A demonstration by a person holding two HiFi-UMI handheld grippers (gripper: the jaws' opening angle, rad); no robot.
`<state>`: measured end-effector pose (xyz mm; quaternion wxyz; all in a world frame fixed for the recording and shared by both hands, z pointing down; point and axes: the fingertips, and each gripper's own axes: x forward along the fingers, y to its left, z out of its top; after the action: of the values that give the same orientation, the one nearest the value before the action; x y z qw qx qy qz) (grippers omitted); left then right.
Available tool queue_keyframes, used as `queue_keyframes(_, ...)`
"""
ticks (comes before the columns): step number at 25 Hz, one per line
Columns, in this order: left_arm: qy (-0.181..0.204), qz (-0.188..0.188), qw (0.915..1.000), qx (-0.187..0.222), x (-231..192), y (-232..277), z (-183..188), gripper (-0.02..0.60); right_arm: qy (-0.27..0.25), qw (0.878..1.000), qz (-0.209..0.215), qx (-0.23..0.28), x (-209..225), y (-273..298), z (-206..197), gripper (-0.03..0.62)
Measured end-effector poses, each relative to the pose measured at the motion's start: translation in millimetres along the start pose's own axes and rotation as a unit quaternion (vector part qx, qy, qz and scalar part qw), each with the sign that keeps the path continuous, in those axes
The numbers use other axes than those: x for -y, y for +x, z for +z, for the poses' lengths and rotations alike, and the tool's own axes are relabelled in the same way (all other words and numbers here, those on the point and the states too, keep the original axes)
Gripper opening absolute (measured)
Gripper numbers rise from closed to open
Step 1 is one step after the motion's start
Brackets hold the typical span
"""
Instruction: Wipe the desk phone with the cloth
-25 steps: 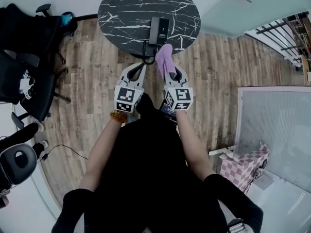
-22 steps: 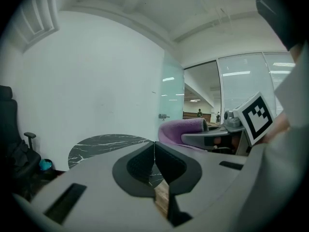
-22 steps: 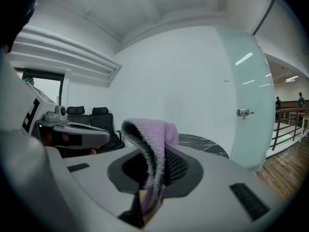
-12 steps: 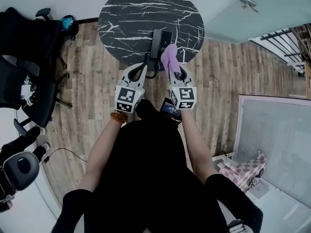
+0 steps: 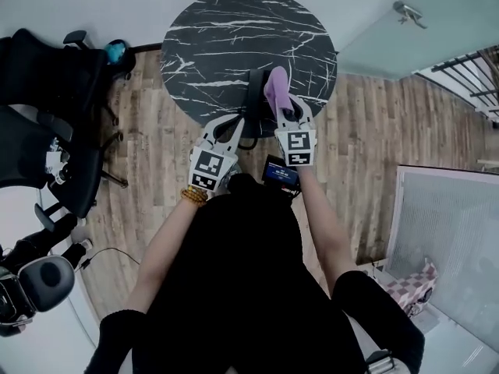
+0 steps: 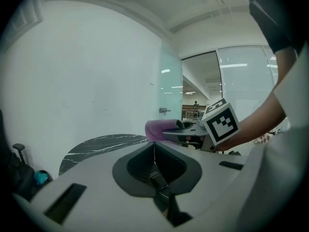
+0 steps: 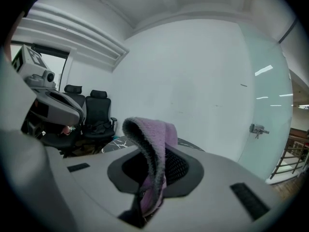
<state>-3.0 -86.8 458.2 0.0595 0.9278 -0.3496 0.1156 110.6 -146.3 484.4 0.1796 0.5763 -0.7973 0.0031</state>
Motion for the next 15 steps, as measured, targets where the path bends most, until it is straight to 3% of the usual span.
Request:
queue_keyframes(3,-0.012,0.017,0.9998,0.004,-16,12,4,0.015,-0.021,0.999,0.016,-0.022,5,22,-7,0.060)
queue_keyframes(6,-0.036,0.033,0.9988,0.005,-31,23,0,0.014,-0.078,0.995,0.053,-0.041,4,49,-16,0.058)
queue_keyframes(11,-0.040,0.049,0.9979,-0.010,-44,28,-13,0.015,-0.167,0.978,0.097,-0.081,4,89,-35,0.058)
queue_keyframes(15,-0.052,0.069,0.9962,-0.010,-60,30,-15,0.014,-0.239,0.962,0.088,-0.102,14,118,-42,0.058)
